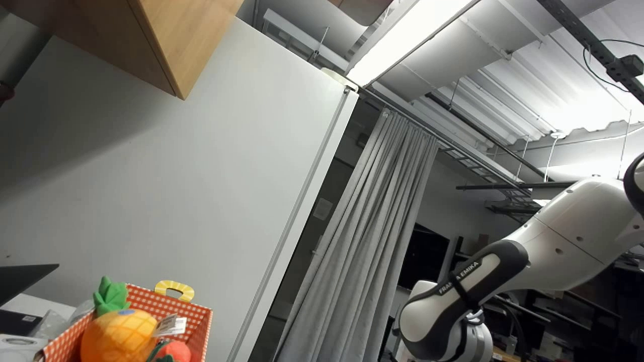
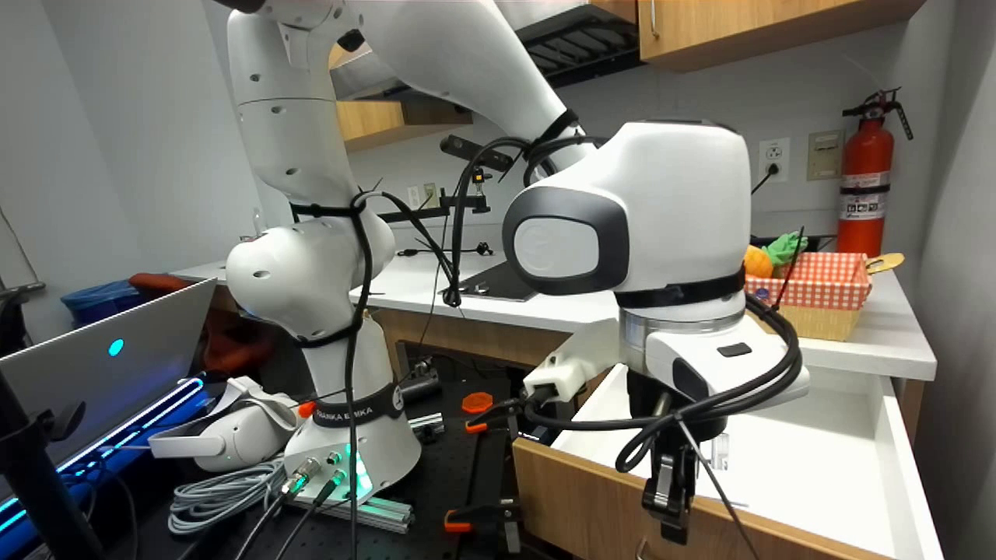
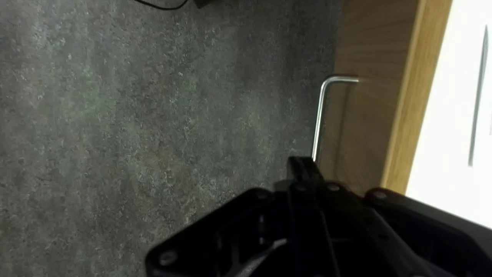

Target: Close the open drawer, open the drawer then close the drawer again

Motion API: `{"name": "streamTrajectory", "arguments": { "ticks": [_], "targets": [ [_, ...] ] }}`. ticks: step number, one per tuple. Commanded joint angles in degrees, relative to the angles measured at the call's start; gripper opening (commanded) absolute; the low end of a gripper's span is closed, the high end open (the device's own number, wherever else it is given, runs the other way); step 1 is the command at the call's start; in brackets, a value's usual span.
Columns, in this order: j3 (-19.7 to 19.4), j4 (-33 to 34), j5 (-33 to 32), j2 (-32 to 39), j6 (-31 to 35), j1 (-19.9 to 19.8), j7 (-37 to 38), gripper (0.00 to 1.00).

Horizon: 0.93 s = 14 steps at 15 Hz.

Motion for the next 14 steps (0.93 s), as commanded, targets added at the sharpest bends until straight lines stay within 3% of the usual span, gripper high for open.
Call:
{"name": "streamTrajectory", "arguments": {
  "ticks": [1,14],
  "targets": [
    [0.36,-1.85,-2.93,1.05,1.31,0.76,3.26,0.0],
    [4.61,-4.3,-0.69,1.51,4.61,5.05,7.41,0.0]
  ]
}}
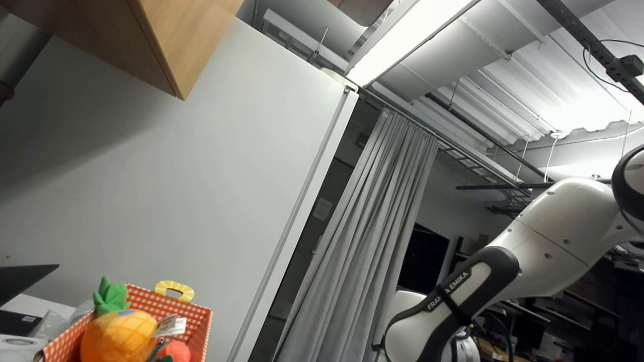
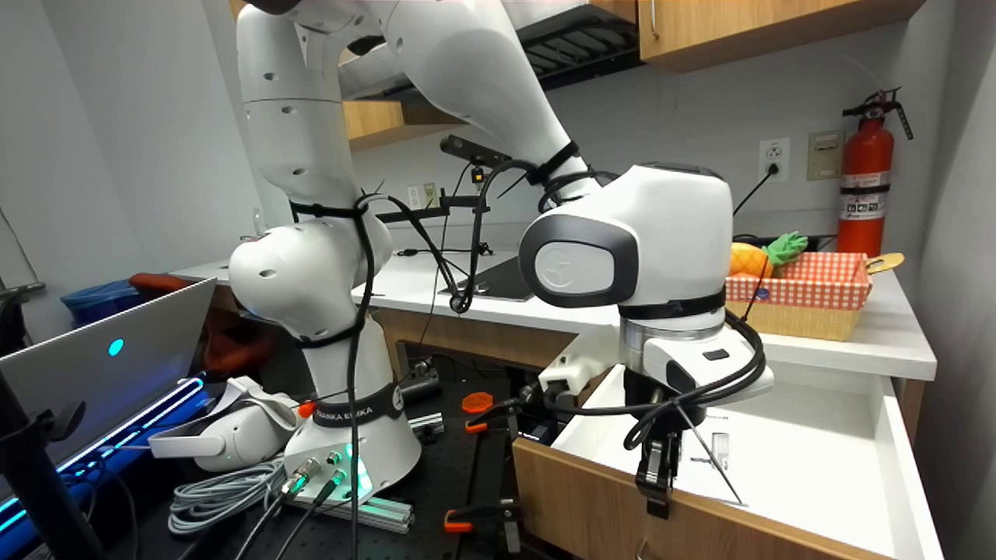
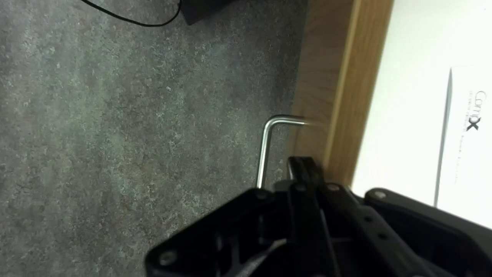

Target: Close the open drawer, open the drawer then close the drawer again

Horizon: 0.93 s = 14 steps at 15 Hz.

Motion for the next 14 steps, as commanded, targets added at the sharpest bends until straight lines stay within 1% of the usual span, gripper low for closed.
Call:
{"name": "streamTrajectory", "arguments": {
  "ticks": [1,4,6,10,14],
  "targets": [
    [1.22,-2.0,0.35,-1.34,2.21,1.81,2.44,0.0],
    [2.96,-2.38,1.92,-1.5,3.11,3.31,3.81,0.0],
    [4.85,-2.26,4.29,-1.69,3.07,4.71,5.02,0.0],
    [9.7,-0.98,12.16,-1.41,3.6,8.18,6.86,0.0],
    [15.35,1.4,20.18,0.73,6.3,12.9,10.35,0.0]
  ]
}}
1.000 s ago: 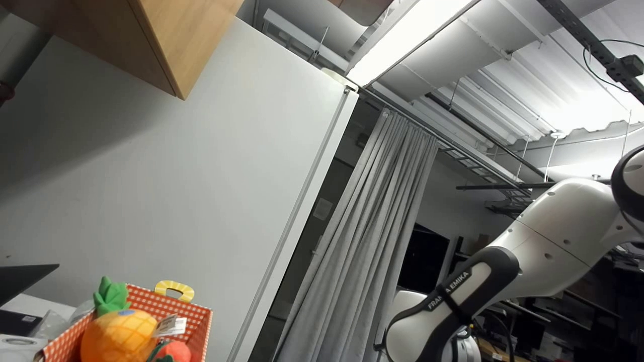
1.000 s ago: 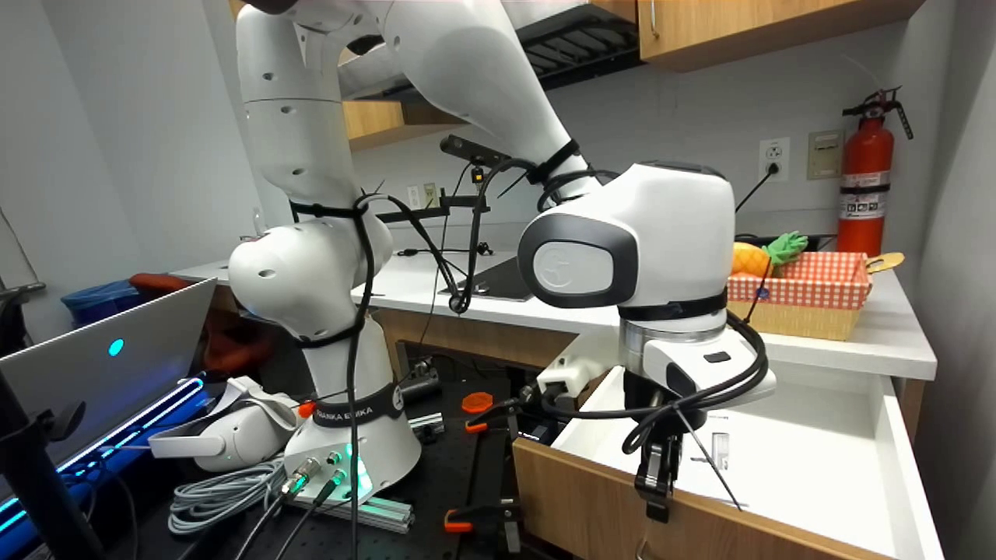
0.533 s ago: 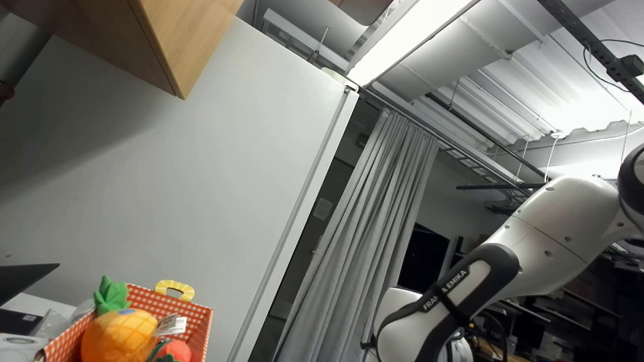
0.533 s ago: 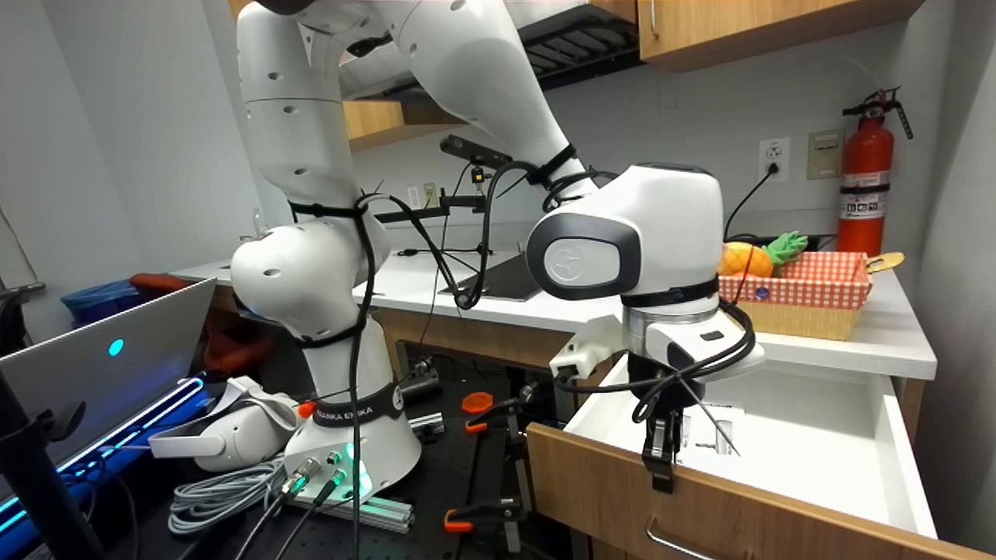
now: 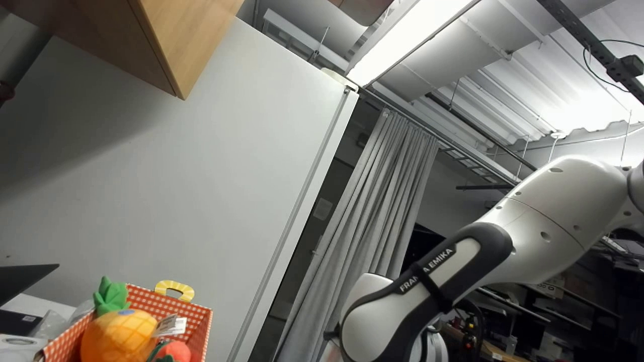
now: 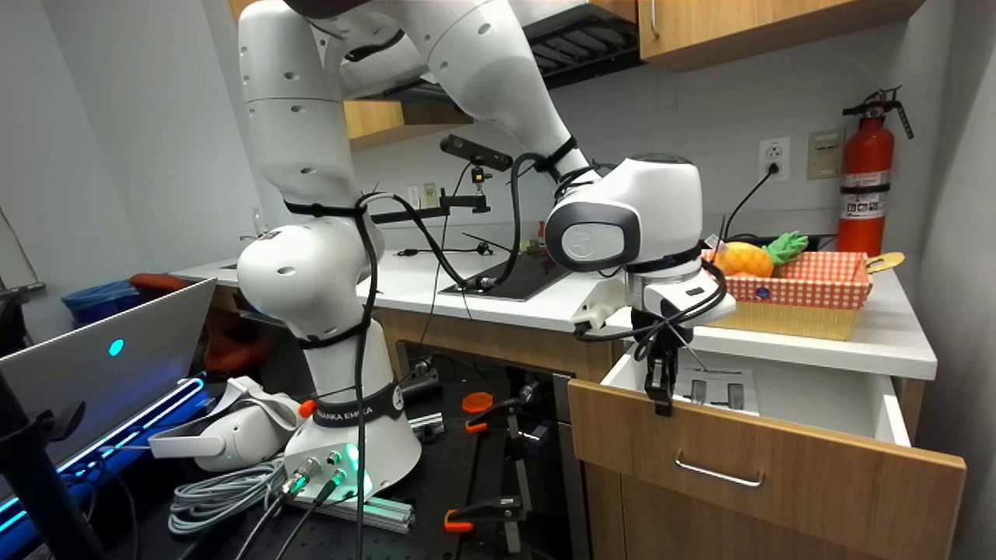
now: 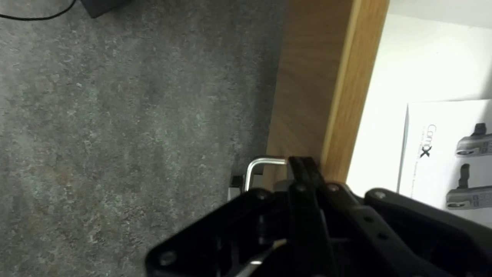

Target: Close the open drawer, open the drawer then close the drawer again

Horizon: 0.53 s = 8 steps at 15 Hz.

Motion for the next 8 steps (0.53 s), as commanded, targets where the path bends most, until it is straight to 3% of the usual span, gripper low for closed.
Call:
{"name": "streamTrajectory", "arguments": {
  "ticks": [1,4,8],
  "targets": [
    [4.77,2.4,8.27,0.95,2.07,4.33,3.0,0.0],
    [6.87,4.26,13.63,-0.34,0.62,5.47,1.79,0.0],
    [5.96,5.56,15.9,-2.98,-3.29,4.42,-1.05,0.0]
  ]
}}
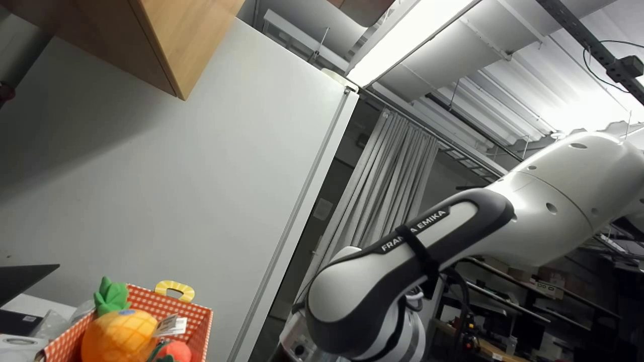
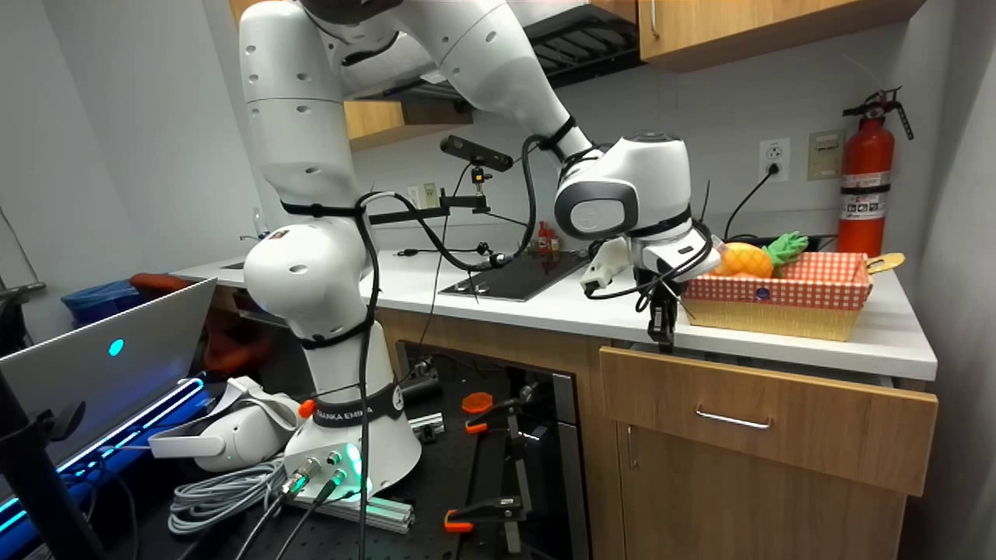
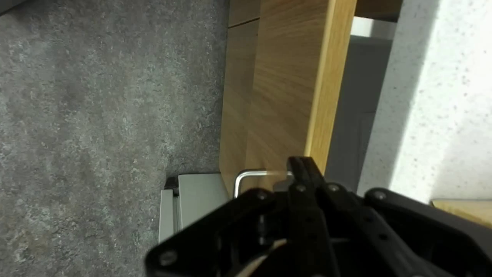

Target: Close the open drawer, open the drawer then close the drawer again

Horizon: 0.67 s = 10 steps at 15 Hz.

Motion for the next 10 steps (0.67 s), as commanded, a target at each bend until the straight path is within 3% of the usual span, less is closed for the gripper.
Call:
{"name": "streamTrajectory", "arguments": {
  "ticks": [1,10],
  "targets": [
    [-1.6,0.96,3.1,-3.56,-4.42,-1.61,-4.06,0.0],
    [-9.71,2.1,2.81,-12.57,-13.1,-5.35,-11.89,0.0]
  ]
}}
